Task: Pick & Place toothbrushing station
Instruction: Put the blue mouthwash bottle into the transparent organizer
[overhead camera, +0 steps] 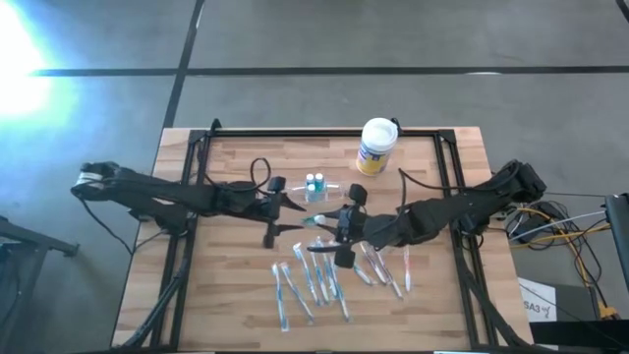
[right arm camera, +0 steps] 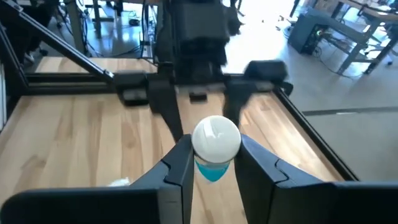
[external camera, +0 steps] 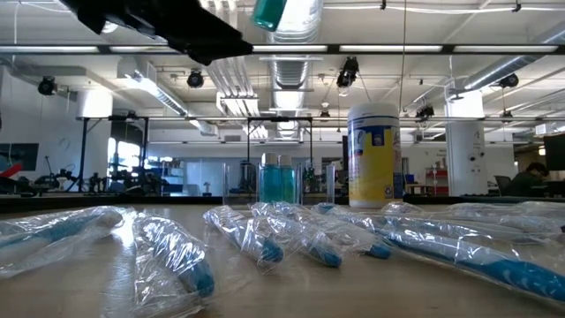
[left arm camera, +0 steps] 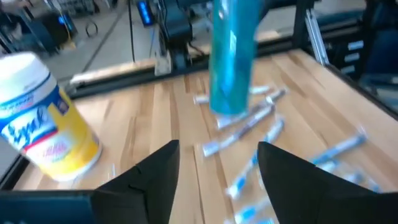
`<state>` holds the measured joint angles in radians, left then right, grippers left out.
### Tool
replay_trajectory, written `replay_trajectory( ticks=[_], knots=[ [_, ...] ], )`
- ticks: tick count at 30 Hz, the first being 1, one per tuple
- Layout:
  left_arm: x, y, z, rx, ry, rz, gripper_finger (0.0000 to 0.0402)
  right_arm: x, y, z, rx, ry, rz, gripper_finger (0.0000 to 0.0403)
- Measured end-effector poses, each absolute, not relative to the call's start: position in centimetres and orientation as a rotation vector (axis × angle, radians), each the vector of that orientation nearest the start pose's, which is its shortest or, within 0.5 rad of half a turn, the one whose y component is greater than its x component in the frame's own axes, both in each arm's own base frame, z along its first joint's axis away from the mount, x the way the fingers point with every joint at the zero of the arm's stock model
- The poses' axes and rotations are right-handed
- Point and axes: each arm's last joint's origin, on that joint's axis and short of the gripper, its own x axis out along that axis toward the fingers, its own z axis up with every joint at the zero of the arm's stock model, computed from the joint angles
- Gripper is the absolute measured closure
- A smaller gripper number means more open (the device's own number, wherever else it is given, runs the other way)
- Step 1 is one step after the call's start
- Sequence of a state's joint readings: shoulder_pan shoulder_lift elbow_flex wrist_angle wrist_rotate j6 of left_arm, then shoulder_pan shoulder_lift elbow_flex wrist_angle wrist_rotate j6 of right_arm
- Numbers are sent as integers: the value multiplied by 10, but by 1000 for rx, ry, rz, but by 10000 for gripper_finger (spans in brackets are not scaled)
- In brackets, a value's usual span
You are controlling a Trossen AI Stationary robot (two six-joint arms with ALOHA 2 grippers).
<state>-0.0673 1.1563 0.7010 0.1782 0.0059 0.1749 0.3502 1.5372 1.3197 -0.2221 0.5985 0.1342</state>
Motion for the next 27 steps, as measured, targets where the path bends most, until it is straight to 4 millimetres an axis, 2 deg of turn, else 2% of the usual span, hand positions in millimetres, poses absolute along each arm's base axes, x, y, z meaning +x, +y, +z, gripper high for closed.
replay_trajectory(
  ticks=[4, 7, 10, 15, 20, 27],
  knots=[
    [224, -15, 277, 152, 328, -99, 179, 320, 99, 336, -67, 429, -280, 321],
    [202, -14, 287, 121, 330, -115, 200, 314, 94, 339, -72, 462, -267, 321],
    [181, -15, 286, 88, 302, -180, 253, 313, 87, 341, -71, 483, -208, 321],
    [150, -14, 275, 86, 228, -219, 381, 319, 65, 340, -95, 526, -74, 322],
    [131, -13, 251, 99, 172, -218, 381, 324, 22, 336, -105, 583, -55, 322],
    [120, -12, 225, 69, 66, -213, 374, 326, -37, 327, -126, 636, 27, 322]
  ],
)
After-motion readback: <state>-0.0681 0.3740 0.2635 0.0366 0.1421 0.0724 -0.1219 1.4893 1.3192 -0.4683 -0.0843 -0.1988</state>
